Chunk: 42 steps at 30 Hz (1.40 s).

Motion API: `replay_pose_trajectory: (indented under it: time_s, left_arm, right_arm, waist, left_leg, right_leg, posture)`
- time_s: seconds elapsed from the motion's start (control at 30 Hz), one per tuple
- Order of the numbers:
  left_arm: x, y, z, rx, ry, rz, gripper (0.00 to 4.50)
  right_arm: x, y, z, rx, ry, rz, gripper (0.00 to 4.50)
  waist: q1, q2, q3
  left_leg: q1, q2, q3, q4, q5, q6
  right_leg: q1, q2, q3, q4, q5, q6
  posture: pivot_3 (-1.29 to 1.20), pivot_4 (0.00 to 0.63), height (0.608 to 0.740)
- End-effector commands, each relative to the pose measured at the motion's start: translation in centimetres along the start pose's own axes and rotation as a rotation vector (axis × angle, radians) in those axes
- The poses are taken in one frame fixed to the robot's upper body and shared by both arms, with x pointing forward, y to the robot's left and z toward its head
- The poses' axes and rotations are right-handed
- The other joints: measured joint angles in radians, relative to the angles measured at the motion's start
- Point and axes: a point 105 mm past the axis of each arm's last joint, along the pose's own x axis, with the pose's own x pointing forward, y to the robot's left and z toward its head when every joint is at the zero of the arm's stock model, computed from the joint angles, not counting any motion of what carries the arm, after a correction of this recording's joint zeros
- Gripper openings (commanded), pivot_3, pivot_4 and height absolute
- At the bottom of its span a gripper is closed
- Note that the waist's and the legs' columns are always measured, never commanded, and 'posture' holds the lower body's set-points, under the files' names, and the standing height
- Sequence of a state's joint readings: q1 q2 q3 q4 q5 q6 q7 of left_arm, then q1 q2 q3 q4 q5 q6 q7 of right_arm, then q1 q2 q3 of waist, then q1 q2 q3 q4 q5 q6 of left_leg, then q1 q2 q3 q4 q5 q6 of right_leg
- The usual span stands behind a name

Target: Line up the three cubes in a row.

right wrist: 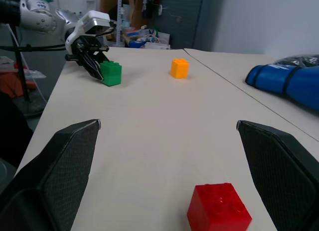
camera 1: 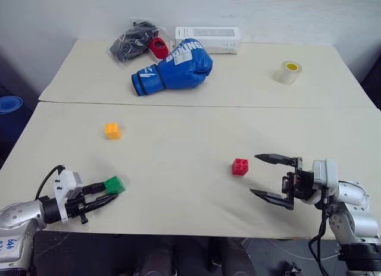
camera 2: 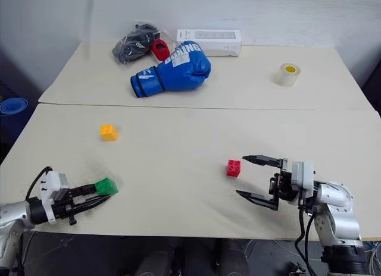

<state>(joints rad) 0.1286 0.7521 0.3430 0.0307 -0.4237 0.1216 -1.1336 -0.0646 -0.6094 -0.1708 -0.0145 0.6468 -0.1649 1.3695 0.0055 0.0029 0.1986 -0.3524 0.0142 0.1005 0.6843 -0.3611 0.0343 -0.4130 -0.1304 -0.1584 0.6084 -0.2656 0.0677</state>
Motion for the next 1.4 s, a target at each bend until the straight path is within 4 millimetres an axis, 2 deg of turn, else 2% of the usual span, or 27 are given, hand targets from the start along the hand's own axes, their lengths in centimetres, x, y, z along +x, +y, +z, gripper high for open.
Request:
replay_pose_trajectory:
  time_s: [0.03,0.17,0.3,0.43,0.53,0.63,0.8,1.03,1.3,1.33,1.37,1.4]
  left_arm:
    - [1.3,-0.6,2.0,0.075,-0.034,-0.069,1.45]
    - [4.3,-2.0,4.5,0.159,-0.065,-0.205,1.45]
    - [9.0,-3.1,7.0,0.326,-0.040,-0.376,1.45]
    - [14.1,-3.3,8.8,0.419,-0.057,-0.456,1.45]
    - [16.8,-3.0,9.2,0.464,-0.042,-0.489,1.45]
    - [18.2,-2.6,9.4,0.480,-0.030,-0.511,1.45]
    - [19.4,-3.1,9.7,0.434,-0.028,-0.562,1.45]
    - [20.2,-4.3,9.3,0.431,-0.007,-0.626,1.45]
    - [21.0,-3.2,8.9,0.400,0.025,-0.503,1.45]
    - [20.8,-3.3,9.1,0.400,0.007,-0.515,2.19]
    - [20.3,-3.6,9.3,0.402,-0.020,-0.539,2.36]
    - [19.7,-3.8,9.6,0.407,-0.051,-0.555,2.72]
  right_arm:
    - [-0.6,-0.4,0.9,-0.014,-0.008,-0.071,4.50]
    - [-1.5,-0.3,0.9,-0.006,0.008,-0.119,4.50]
    - [-3.1,-0.2,0.7,-0.004,0.023,-0.162,4.50]
    - [-4.3,0.0,1.0,-0.024,0.027,-0.198,4.50]
    - [-5.4,0.5,1.0,-0.031,0.042,-0.233,4.50]
    - [-6.0,1.4,0.8,-0.030,0.053,-0.269,4.50]
    - [-5.5,2.6,0.4,-0.031,0.052,-0.309,4.50]
    - [-5.0,2.9,0.3,-0.039,0.057,-0.321,4.50]
    - [-3.4,2.2,1.3,-0.054,0.046,-0.322,4.50]
    - [-3.2,2.1,1.4,-0.051,0.044,-0.319,4.50]
    - [-2.9,2.1,1.4,-0.048,0.044,-0.312,4.50]
    - [-2.7,2.0,1.5,-0.044,0.044,-0.303,4.50]
  waist:
    - [-0.001,0.000,0.000]
    - [0.006,0.000,0.000]
    - [0.022,0.000,0.000]
    - [0.022,0.000,0.000]
    - [0.021,-0.001,0.000]
    - [0.016,-0.001,0.000]
    - [0.016,-0.001,0.000]
    - [0.020,-0.001,0.000]
    - [0.021,-0.001,0.000]
    - [0.020,-0.001,0.000]
    - [0.020,-0.001,0.000]
    - [0.019,-0.001,0.000]
  left_leg:
    - [0.000,0.000,0.000,0.000,0.000,0.000]
    - [0.000,0.000,0.000,0.000,0.000,0.000]
    - [0.000,-0.001,0.001,0.000,0.001,0.000]
    - [0.000,-0.003,0.002,0.000,0.003,0.002]
    - [0.000,-0.004,0.003,0.001,0.004,0.003]
    - [0.000,-0.002,0.005,0.001,0.004,0.003]
    - [0.001,0.000,0.006,0.001,0.004,0.002]
    - [0.001,0.000,0.004,0.002,0.004,0.002]
    - [0.000,0.000,0.003,0.004,0.004,0.002]
    - [0.000,0.000,0.002,0.004,0.004,0.003]
    - [0.000,0.000,0.002,0.005,0.004,0.003]
    - [0.000,0.000,0.002,0.005,0.004,0.003]
  right_leg:
    - [0.000,0.000,0.000,0.000,0.000,0.000]
    - [0.001,0.000,0.000,0.000,0.000,0.000]
    - [0.001,0.000,0.000,0.001,0.000,0.000]
    - [0.002,0.001,0.000,0.002,0.001,0.002]
    - [0.001,0.007,0.000,0.001,0.002,0.003]
    - [0.001,0.011,0.000,0.000,0.002,0.003]
    - [0.001,0.012,0.001,0.001,0.002,0.003]
    - [0.001,0.012,0.004,0.001,0.002,0.003]
    - [0.002,0.011,0.003,0.001,0.002,0.003]
    - [0.002,0.011,0.003,0.001,0.002,0.003]
    - [0.002,0.011,0.003,0.002,0.002,0.003]
    - [0.002,0.011,0.003,0.002,0.002,0.003]
  posture:
    - [0.00,0.150,0.740]
    - [0.00,0.150,0.740]
    - [0.00,0.150,0.740]
    - [0.00,0.150,0.740]
    - [0.00,0.150,0.740]
    - [0.00,0.150,0.740]
    - [0.00,0.150,0.740]
    - [0.00,0.150,0.740]
    - [0.00,0.150,0.740]
    - [0.00,0.150,0.740]
    - [0.00,0.150,0.740]
    - [0.00,0.150,0.740]
